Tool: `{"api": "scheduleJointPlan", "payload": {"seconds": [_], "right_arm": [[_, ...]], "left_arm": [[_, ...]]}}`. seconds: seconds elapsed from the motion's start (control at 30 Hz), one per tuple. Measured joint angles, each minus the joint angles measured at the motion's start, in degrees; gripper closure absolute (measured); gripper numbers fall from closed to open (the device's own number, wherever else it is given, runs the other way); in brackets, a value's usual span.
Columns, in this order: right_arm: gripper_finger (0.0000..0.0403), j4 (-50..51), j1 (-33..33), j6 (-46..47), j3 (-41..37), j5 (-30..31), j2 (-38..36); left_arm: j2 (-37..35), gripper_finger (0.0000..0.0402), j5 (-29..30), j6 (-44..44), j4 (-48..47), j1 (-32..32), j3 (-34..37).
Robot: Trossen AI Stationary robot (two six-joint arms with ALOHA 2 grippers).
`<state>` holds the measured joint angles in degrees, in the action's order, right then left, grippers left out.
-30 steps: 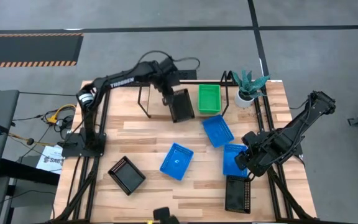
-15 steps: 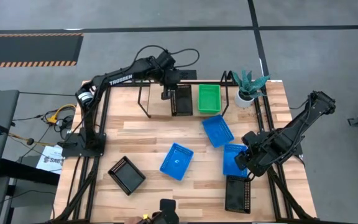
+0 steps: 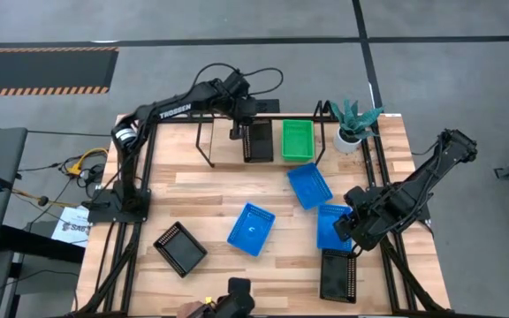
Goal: Stack baskets on shelf by color
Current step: Put the top black bin on the shelf
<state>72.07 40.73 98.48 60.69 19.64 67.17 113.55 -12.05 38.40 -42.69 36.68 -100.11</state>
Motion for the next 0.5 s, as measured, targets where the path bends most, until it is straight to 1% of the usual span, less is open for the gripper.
{"api": "scheduleJointPlan", "payload": {"seconds": [0.07, 0.17, 0.33, 0.4, 0.5], "right_arm": [[0.0158, 0.02, -0.02, 0.02, 0.0, -0.01, -0.04], [0.0158, 0.17, -0.02, 0.02, 0.0, -0.04, 0.0], [0.0158, -0.04, -0.01, 0.04, 0.0, -0.04, -0.02], [0.0158, -0.14, -0.02, 0.04, 0.0, -0.05, -0.02], [0.0158, -0.31, -0.02, 0.04, 0.0, -0.09, -0.02]], "left_arm": [[0.98, 0.0401, 0.43, 0.18, -2.22, 0.18, -1.29], [2.87, 0.0401, 1.74, 0.61, -2.35, 0.06, -3.22], [4.37, 0.0401, 2.05, 0.11, -2.58, -0.04, -5.71], [4.71, 0.0394, 2.45, 0.15, -2.62, -0.04, -5.8], [4.73, 0.0373, 2.17, 1.22, -2.65, -0.04, -5.84]]}}
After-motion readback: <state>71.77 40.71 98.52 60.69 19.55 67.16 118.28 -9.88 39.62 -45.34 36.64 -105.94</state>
